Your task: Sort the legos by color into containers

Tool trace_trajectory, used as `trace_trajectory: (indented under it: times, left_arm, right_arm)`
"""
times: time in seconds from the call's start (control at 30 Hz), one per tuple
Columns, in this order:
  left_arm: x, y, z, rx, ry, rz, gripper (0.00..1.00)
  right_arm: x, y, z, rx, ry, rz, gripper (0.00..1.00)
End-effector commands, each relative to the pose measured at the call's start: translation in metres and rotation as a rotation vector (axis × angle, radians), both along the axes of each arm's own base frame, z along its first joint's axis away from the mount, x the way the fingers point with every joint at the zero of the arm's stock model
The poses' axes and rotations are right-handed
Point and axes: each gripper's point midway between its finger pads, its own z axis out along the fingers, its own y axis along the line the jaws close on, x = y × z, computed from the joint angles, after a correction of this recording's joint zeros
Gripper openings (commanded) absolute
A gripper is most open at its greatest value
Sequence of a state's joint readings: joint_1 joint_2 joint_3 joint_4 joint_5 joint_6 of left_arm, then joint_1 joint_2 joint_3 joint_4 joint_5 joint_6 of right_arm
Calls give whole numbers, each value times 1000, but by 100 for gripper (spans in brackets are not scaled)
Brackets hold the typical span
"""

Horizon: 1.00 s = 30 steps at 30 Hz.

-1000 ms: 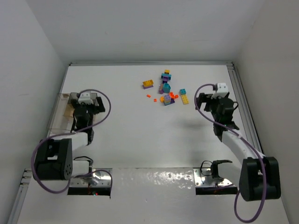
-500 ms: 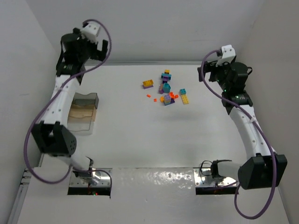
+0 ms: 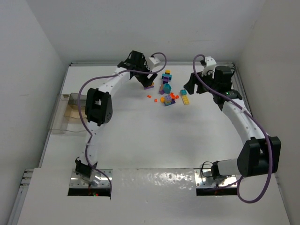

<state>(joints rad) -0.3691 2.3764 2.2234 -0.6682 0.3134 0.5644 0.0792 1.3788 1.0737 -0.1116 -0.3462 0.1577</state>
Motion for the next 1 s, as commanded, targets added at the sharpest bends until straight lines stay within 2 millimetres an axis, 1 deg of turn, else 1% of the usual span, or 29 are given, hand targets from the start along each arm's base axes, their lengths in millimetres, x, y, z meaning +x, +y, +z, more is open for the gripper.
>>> trace_trajectory:
  times: [0.0,0.03,0.07,0.1,0.17,0.2,0.23,0.27,0.33,0.37,0.47,0.5,0.53,0.57,0.63,0.67,0.83,0.9,0.93,0.97]
  left_arm:
    - [36,-10,34,-98,-180,28,84]
    - [40,-11,28,-89,-192,35,84]
    - [46,-15,30,-86,-215,34,84]
    - [51,-14,13,-69,-198,44,84]
    - [55,-13,5,-50,-196,44,80]
    - [54,-13,-3,-43,-185,36,79]
    - [52,-13,-7,-39,-178,28,76]
    - [49,-13,-15,-39,-164,20,69]
    - [46,-15,-21,-41,-151,8,63]
    - [40,-17,-28,-47,-126,-14,60]
    - [34,-19,-34,-56,-94,-37,60]
    - [34,-20,-34,-66,-89,-30,62]
    - [35,-19,-33,-74,-86,-25,64]
    - [34,-21,-30,-97,-81,-35,70]
    - [32,-22,-27,-125,-69,-43,76]
    - [30,-24,-28,-135,-60,-52,77]
    - [31,-18,-43,-118,-44,-38,77]
    - [31,-17,-53,-104,-33,-34,75]
    - [33,-15,-53,-99,-35,-24,74]
    - [35,-12,-59,-86,-34,-10,74]
  right_arm:
    - [-26,28,-9,-21,23,121,74]
    - [-30,31,-14,-27,39,131,75]
    - [-35,32,-19,-35,65,139,75]
    - [-38,34,-21,-38,77,146,75]
    - [-44,35,-27,-45,105,151,75]
    - [-45,35,-28,-45,110,151,75]
    - [-47,35,-27,-45,109,153,75]
    - [-48,34,-29,-46,118,147,75]
    - [-49,35,-29,-39,117,139,75]
    - [-49,34,-28,-39,110,134,75]
    - [-47,33,-26,-34,106,120,75]
    - [-47,33,-25,-30,108,115,75]
    - [-46,33,-24,-26,107,113,75]
    - [-46,34,-24,-24,106,114,75]
    - [-46,34,-25,-19,113,111,75]
    - [-47,34,-26,-18,116,110,75]
    - [-47,34,-27,-13,127,105,74]
    - [-47,35,-27,-17,128,108,74]
    - [-48,35,-27,-20,129,111,74]
    - [-48,34,-28,-23,132,111,74]
